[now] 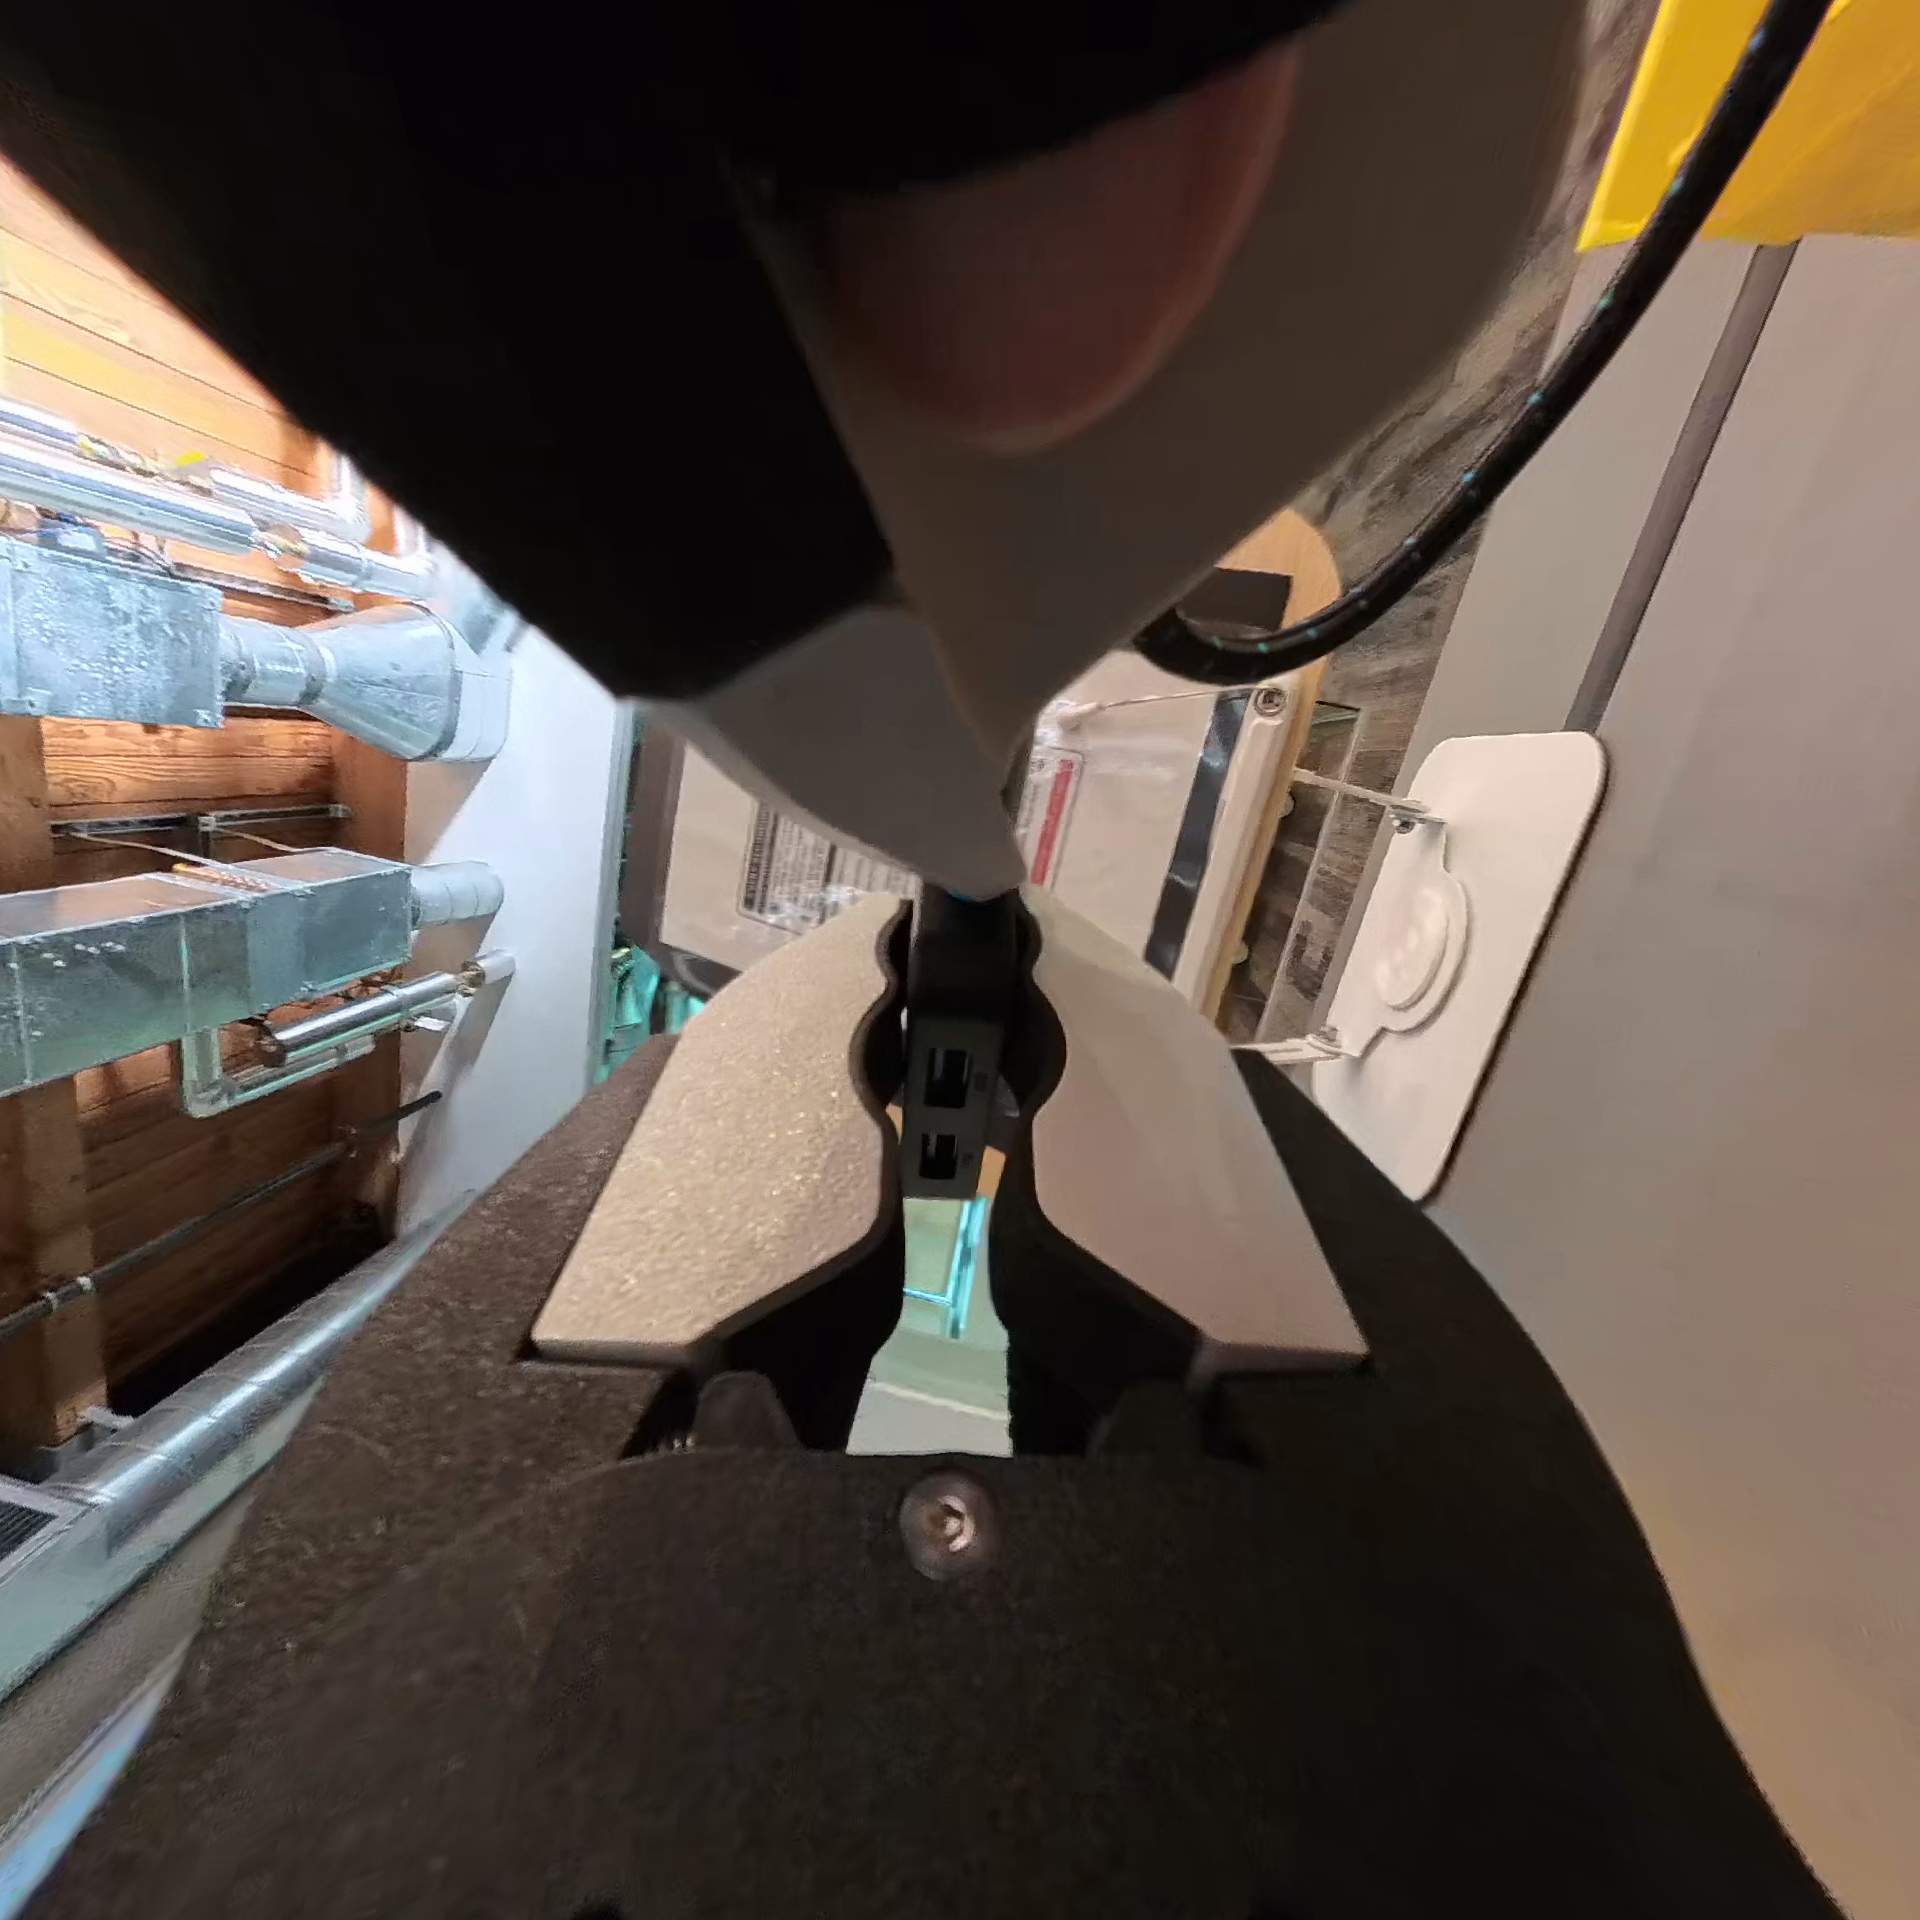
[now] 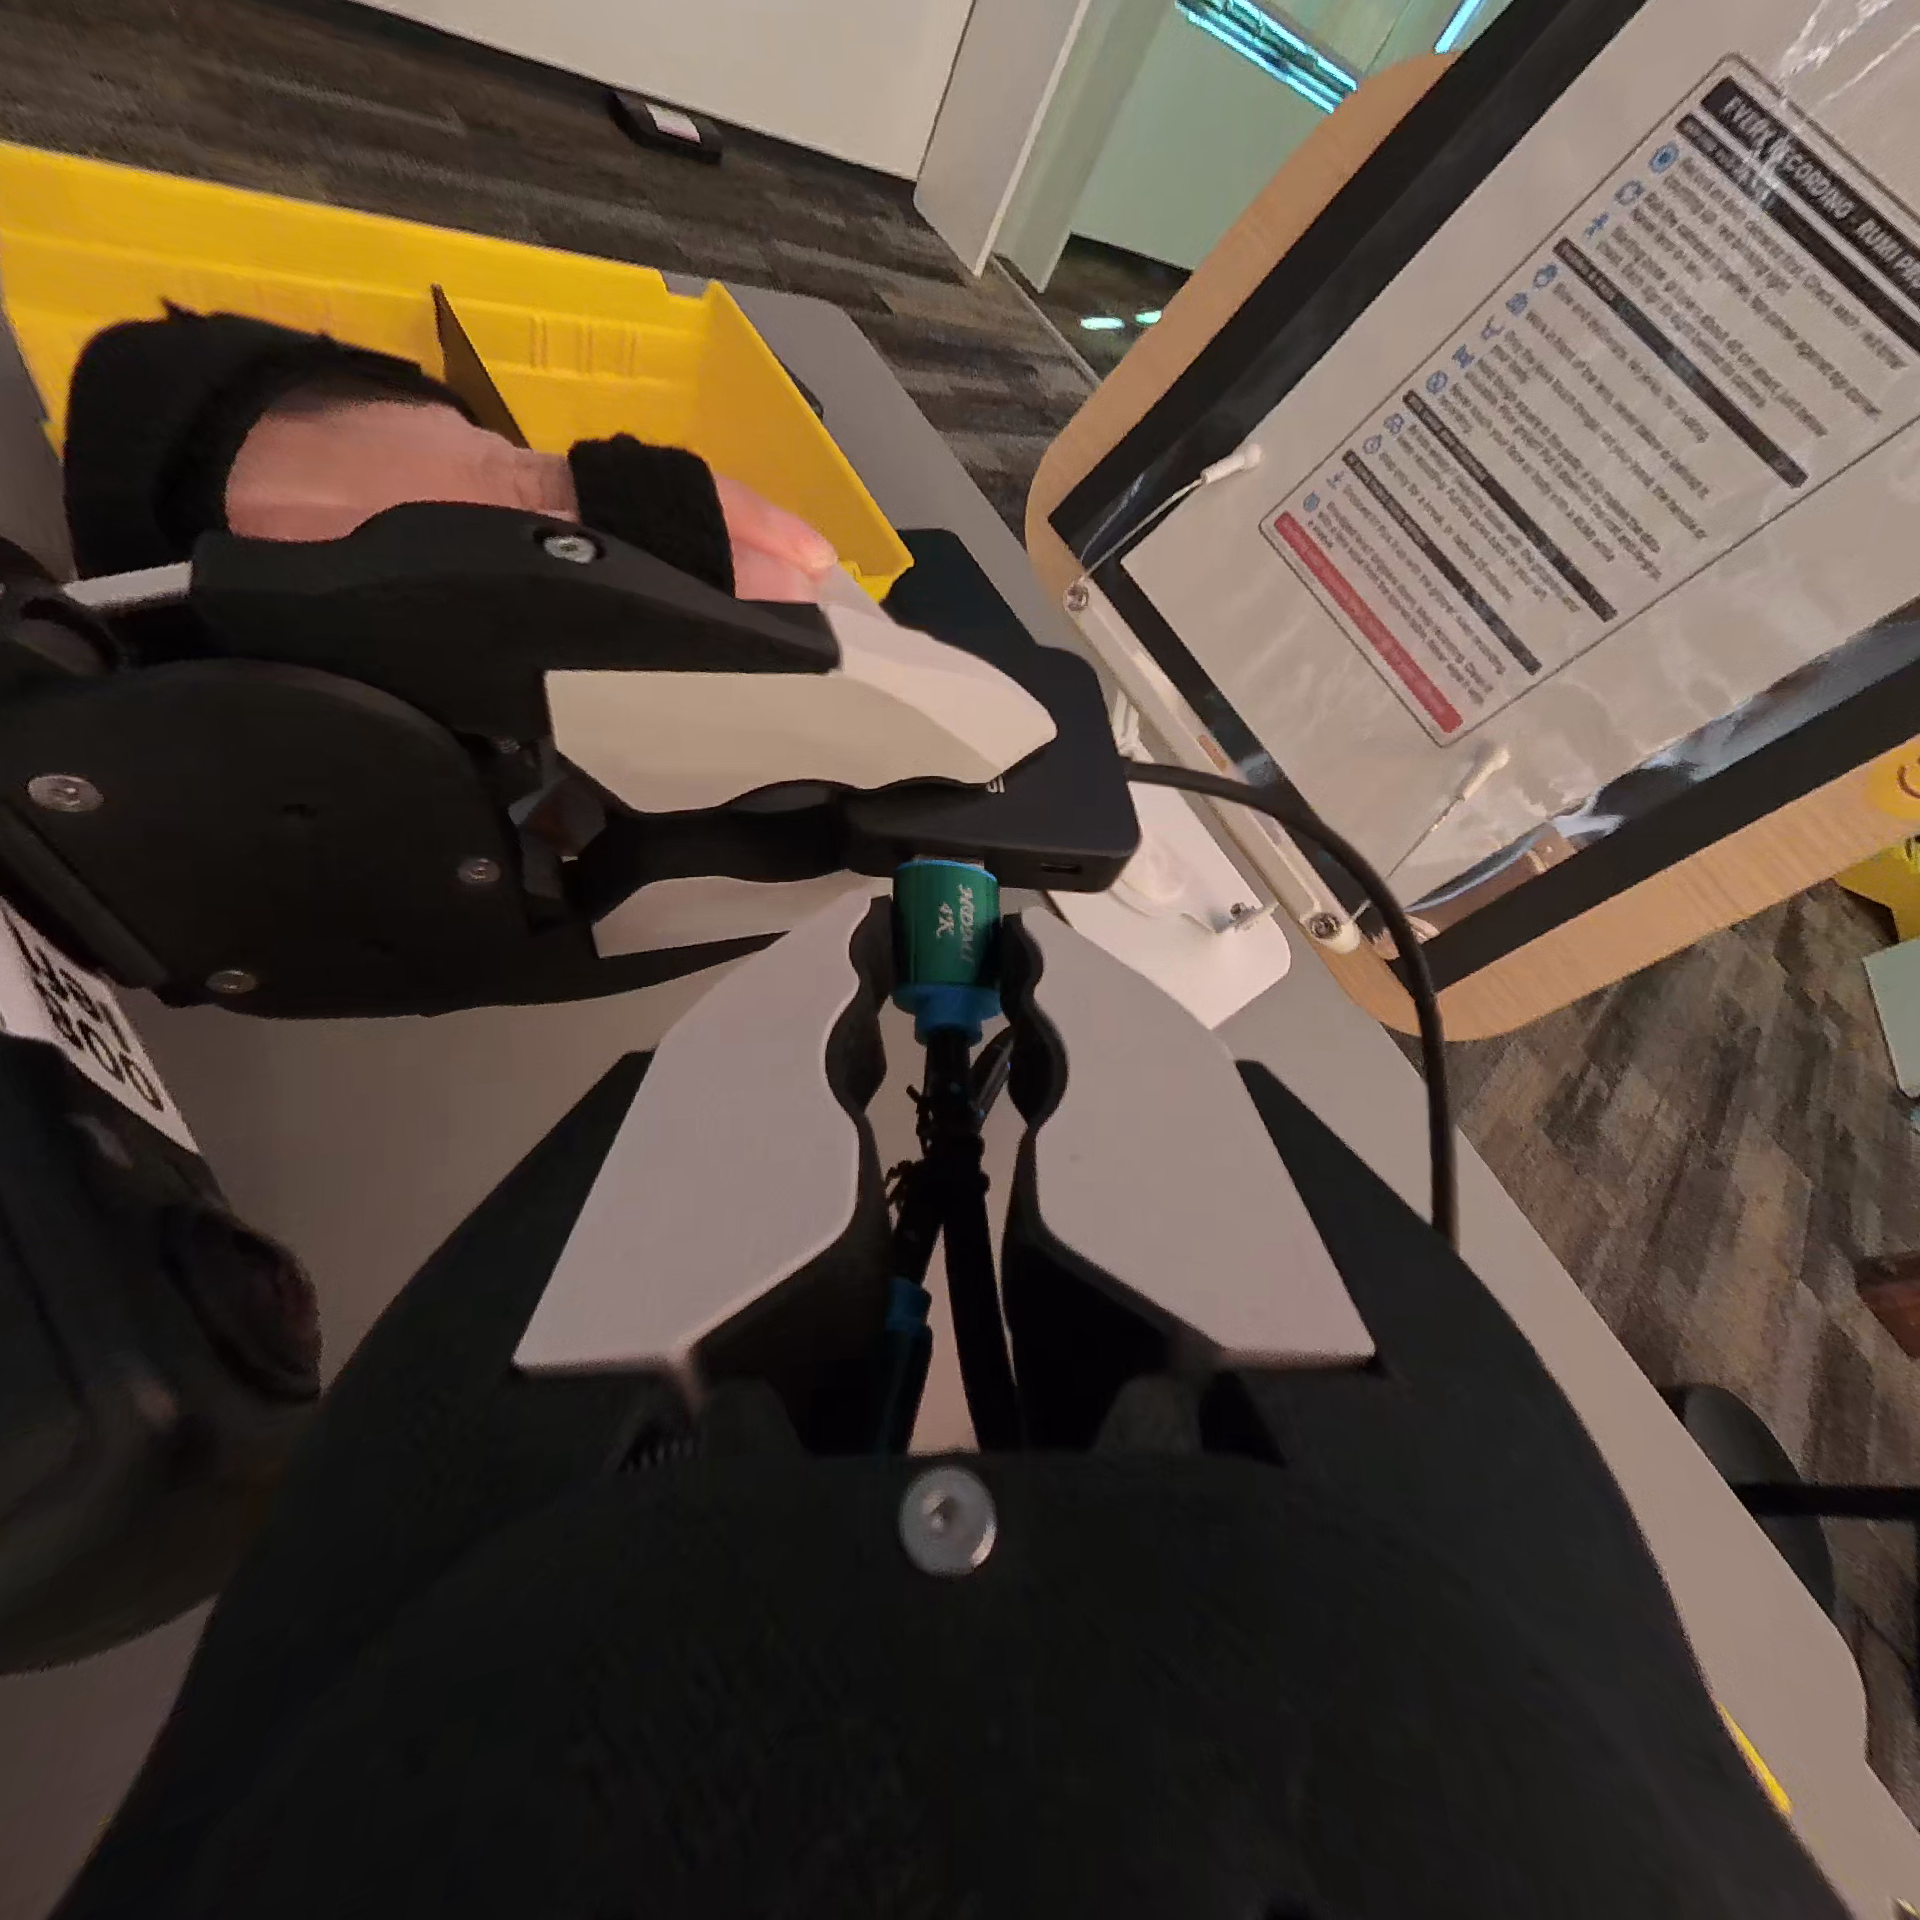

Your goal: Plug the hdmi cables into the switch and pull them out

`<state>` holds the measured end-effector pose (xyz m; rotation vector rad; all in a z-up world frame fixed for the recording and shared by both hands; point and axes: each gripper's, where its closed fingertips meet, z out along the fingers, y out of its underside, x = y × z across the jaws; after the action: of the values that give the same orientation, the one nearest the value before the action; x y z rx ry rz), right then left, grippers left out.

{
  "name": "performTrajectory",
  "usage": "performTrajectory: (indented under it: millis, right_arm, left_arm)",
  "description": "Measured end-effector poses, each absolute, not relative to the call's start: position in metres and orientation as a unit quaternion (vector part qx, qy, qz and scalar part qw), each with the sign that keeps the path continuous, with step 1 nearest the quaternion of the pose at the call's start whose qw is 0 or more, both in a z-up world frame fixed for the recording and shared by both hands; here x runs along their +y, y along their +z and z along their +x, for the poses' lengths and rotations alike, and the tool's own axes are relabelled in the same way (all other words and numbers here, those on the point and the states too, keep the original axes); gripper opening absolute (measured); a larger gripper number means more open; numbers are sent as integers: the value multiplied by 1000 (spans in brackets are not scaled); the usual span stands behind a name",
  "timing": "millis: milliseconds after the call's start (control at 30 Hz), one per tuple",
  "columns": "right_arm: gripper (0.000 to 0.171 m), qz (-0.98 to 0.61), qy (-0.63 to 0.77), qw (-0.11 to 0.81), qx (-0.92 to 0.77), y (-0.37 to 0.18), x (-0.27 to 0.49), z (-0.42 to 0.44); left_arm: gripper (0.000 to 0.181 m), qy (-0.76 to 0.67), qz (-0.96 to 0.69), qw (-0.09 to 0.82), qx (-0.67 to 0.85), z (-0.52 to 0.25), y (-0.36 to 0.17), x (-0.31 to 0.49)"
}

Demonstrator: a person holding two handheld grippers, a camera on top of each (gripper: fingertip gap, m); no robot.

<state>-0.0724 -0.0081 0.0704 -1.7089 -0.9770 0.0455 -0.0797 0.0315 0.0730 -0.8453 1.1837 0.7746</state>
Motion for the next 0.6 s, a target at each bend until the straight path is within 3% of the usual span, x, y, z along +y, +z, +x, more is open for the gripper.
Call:
performTrajectory:
  millis: [33,267,367,467,600]
  right_arm:
    - [21,-726,12,550,-414,69,-8,-72]
    - [21,-735,0,537,-415,70,-15,-67]
    - [20,-743,-1,539,-397,91,-30,-40]
    - [20,-733,25,561,-383,113,-40,-18]
    - [21,-753,60,535,-377,116,-47,18]
  left_arm:
    - [14,341,-380,678,529,-79,71,32]
    - [14,345,-400,671,520,-82,73,32]
    - [14,392,-521,596,470,-151,63,80]
    - [13,337,-479,673,452,-162,97,61]
    - [13,268,-505,670,473,-146,103,46]
